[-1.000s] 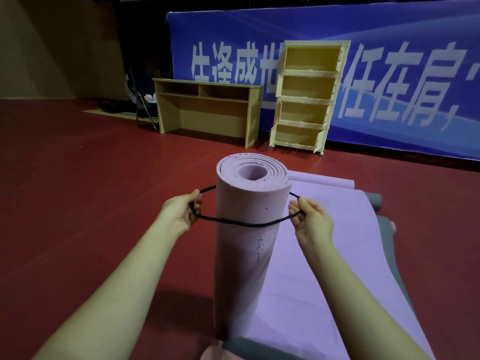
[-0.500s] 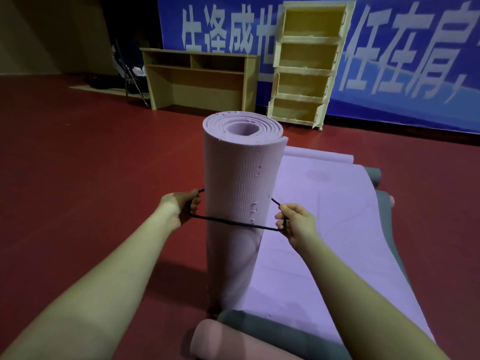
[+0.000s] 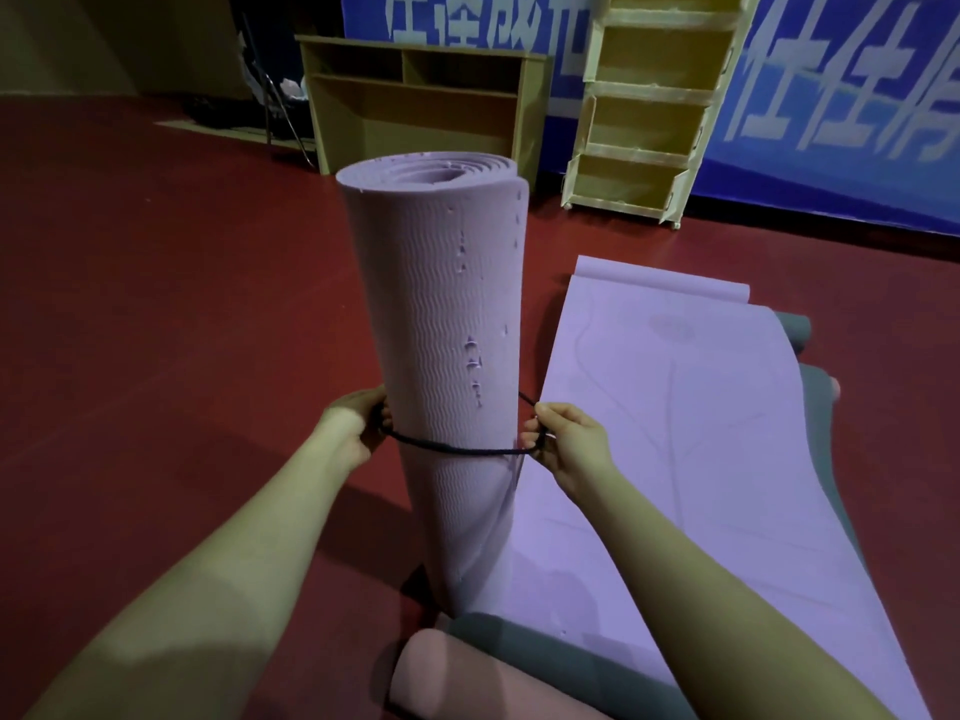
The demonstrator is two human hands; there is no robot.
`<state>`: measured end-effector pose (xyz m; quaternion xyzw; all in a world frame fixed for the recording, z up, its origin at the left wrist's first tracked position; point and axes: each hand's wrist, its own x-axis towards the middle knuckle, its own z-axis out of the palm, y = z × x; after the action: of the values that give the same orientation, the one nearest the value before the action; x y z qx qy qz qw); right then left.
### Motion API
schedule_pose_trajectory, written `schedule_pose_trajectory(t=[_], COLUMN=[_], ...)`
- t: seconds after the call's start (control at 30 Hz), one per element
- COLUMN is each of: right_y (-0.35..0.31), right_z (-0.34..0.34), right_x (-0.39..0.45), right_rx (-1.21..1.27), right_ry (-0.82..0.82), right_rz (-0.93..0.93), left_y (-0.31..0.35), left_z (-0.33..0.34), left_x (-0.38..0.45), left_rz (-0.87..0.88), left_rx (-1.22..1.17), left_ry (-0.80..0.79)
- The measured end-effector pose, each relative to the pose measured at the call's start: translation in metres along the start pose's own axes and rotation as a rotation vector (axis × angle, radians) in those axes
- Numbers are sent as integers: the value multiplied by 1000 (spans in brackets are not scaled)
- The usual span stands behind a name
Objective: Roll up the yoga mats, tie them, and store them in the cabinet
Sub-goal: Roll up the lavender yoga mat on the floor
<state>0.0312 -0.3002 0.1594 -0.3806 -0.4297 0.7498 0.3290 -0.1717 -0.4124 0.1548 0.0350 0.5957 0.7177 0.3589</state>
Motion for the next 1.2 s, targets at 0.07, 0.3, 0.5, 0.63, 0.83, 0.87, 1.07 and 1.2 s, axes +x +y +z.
schedule_pose_trajectory(t=[0.07, 0.3, 0.5, 0.63, 0.83, 0.87, 1.07, 1.2], right_y=[-3, -12, -13, -16, -14, -12, -9, -20], right_z=[7, 1, -21, -28, -31, -31, -22, -20], right_x=[-1, -7, -4, 6, 32, 36, 52, 54], right_rx=[-34, -92, -41, -96, -201, -223, -294, -258], right_ry=[-23, -61, -166, -179, -181, -179, -233, -245], right_rz=[-2, 32, 11, 17, -31, -40, -33, -46], left_y=[4, 15, 6, -3, -24, -29, -54, -34], left_z=[2, 4, 10, 25, 50, 53, 59, 63], left_x=[-1, -17, -24, -18, 7, 12, 35, 28], left_rz=[6, -75, -103, -78, 163, 254, 563, 671], left_rx=[8, -106, -138, -177, -110, -19, 522, 496], left_ry=[7, -86, -313, -404, -419, -401, -237, -208])
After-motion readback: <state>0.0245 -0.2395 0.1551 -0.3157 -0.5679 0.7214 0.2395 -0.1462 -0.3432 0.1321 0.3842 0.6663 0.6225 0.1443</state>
